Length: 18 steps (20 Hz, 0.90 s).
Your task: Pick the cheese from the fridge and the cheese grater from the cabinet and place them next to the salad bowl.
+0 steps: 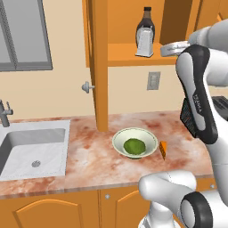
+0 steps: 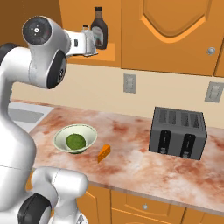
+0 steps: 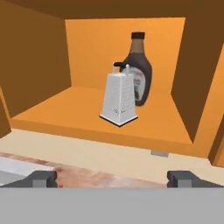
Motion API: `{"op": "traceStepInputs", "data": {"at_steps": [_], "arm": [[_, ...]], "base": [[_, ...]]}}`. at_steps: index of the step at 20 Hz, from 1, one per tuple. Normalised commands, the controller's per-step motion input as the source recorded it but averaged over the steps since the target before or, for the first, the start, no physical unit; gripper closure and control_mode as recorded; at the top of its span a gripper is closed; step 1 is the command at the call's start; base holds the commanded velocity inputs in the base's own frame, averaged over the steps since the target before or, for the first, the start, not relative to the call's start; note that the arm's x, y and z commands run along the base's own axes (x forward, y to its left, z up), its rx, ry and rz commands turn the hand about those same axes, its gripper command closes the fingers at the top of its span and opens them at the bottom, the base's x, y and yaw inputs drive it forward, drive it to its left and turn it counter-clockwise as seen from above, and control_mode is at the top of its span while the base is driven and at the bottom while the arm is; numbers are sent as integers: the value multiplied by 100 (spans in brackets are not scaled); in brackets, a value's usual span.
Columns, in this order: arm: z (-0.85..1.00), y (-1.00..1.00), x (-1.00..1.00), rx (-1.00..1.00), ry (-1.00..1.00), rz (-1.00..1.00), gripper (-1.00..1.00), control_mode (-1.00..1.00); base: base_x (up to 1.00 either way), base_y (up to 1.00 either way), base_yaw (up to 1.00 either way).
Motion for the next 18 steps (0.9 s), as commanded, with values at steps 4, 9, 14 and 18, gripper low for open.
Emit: {"op": "traceStepInputs", "data": {"at_steps": [4,9,14,18], "arm": [[3,5,-1,-9,-34,0,-100,-100],[1,5,1,-1,-10,0,-100,-100],[6,3,10,0,0,0,-100,-100],[1,12,6,-1,-2,0,-100,-100]], "base": [[0,0,0],[0,0,0],[0,0,0],[0,0,0]]}}
